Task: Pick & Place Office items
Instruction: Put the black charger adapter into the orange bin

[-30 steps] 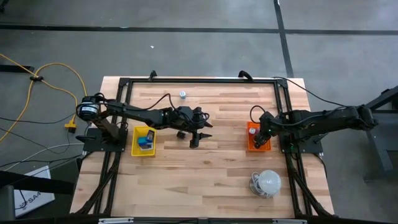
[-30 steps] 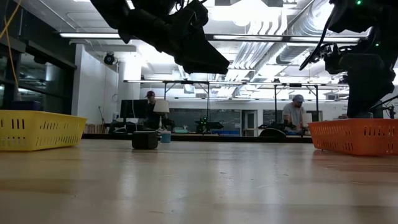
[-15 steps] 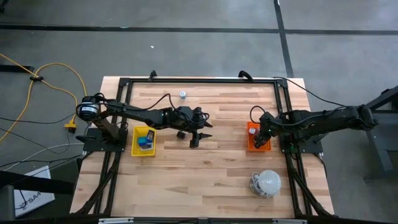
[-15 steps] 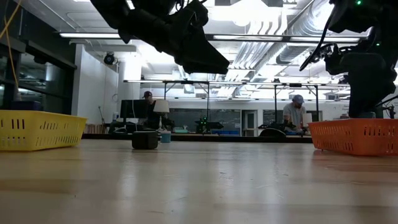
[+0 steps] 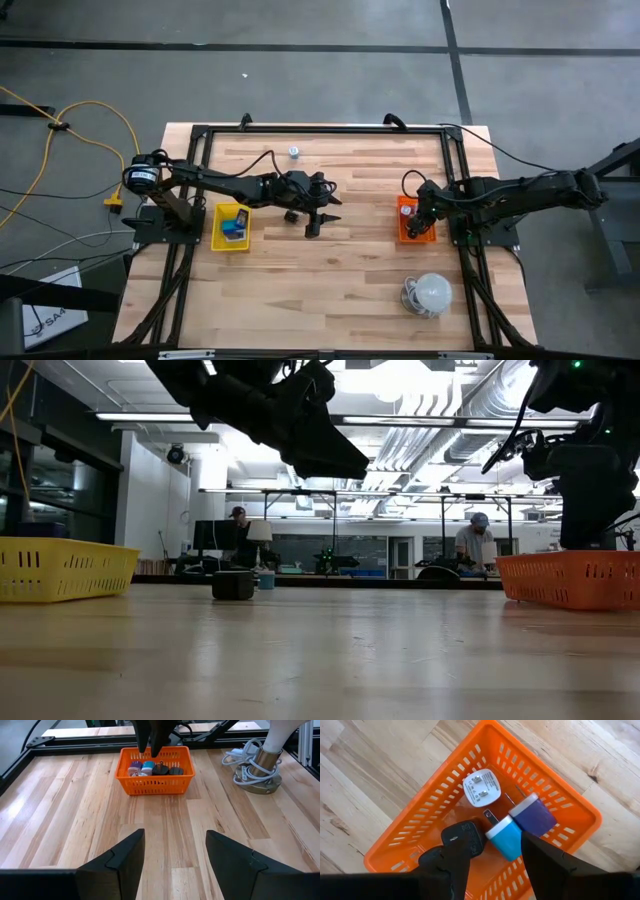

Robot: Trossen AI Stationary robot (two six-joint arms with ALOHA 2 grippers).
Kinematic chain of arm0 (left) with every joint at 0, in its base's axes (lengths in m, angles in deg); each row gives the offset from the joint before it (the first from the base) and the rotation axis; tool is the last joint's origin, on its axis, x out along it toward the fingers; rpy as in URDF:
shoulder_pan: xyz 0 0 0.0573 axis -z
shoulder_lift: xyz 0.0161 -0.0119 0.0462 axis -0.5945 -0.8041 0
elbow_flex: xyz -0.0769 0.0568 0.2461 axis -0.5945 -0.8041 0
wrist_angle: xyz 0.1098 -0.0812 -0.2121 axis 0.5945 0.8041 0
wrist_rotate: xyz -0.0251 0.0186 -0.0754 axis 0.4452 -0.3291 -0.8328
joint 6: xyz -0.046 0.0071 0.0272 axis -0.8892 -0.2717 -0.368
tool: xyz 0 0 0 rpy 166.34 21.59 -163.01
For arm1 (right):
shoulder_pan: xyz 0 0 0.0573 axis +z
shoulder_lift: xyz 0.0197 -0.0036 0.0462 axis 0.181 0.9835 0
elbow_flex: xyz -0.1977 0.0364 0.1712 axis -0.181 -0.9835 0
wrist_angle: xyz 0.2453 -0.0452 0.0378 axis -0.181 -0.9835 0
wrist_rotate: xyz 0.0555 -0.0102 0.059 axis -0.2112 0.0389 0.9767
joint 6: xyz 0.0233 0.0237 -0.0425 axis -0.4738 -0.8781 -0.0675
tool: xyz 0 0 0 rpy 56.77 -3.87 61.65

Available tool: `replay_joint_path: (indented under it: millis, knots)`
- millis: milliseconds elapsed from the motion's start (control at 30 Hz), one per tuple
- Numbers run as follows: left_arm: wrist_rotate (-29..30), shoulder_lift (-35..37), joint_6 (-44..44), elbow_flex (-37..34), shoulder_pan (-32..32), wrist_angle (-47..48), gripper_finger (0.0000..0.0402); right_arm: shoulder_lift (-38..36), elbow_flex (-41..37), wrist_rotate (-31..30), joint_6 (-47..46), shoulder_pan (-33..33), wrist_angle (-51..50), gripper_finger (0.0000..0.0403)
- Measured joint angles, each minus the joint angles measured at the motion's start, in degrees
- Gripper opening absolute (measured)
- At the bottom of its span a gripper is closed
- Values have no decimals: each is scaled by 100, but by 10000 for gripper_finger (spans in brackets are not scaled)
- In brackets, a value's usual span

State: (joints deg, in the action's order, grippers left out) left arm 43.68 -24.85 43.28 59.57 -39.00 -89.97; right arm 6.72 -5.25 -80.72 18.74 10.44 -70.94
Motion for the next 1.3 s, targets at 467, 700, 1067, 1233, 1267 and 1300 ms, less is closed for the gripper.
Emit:
replay_joint_path:
  millis: [467, 700, 1067, 1233, 1267, 1300]
  knots:
    - [2, 2, -157, 0, 0, -46, 202, 0, 0, -67, 660, -85, 642, 152]
    - [0, 0, -173, 0, 0, -42, 202, 0, 0, 301, 1199, -415, 1130, 149]
    - [46, 184, -301, -2, -53, 565, 202, 2, 0, 961, 2099, -651, 2882, 148]
    - [47, 461, -326, 0, -84, 1244, 202, 9, 2, 940, 2605, -653, 3643, 148]
    - [46, 528, -326, 0, -76, 1406, 202, 9, 2, 924, 2702, -651, 3747, 148]
    - [46, 584, -324, -1, -69, 1595, 202, 9, 2, 917, 2791, -655, 3849, 148]
